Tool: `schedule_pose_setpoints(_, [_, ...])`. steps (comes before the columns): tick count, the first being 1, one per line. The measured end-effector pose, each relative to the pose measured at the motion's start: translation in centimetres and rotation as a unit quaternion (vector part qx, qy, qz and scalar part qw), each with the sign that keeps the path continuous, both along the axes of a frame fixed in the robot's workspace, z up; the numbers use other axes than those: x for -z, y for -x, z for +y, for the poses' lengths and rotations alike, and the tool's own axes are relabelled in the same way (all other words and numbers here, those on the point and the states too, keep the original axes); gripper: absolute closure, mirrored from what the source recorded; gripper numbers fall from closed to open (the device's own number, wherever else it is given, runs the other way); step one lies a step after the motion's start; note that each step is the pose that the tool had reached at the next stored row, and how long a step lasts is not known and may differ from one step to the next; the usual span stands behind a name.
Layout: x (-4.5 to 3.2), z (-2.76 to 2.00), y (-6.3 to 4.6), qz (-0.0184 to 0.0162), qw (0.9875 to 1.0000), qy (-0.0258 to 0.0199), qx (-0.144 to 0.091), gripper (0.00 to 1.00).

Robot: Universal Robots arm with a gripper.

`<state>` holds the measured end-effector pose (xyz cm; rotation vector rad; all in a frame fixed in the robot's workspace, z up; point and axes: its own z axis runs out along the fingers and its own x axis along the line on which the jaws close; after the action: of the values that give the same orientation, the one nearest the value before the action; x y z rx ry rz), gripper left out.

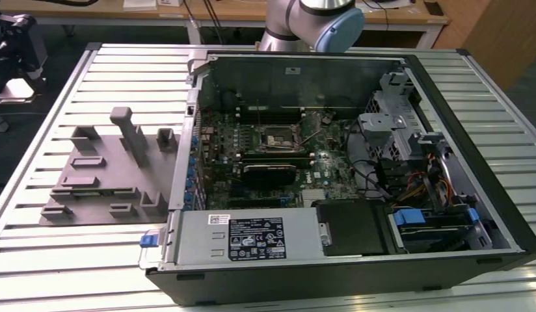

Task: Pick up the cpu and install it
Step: 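Pick up the cpu and move it towards the insertion slot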

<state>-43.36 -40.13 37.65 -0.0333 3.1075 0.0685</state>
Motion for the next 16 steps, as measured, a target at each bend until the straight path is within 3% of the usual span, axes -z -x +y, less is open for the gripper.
schedule_pose_setpoints(3, [-0.37, 0.00, 0.01, -0.0001, 1.0000, 0.0000, 0.000, 0.46])
schedule_pose_setpoints(16, [-0.40, 0.00, -0.54, -0.0001, 1.0000, 0.0000, 0.000, 0.46])
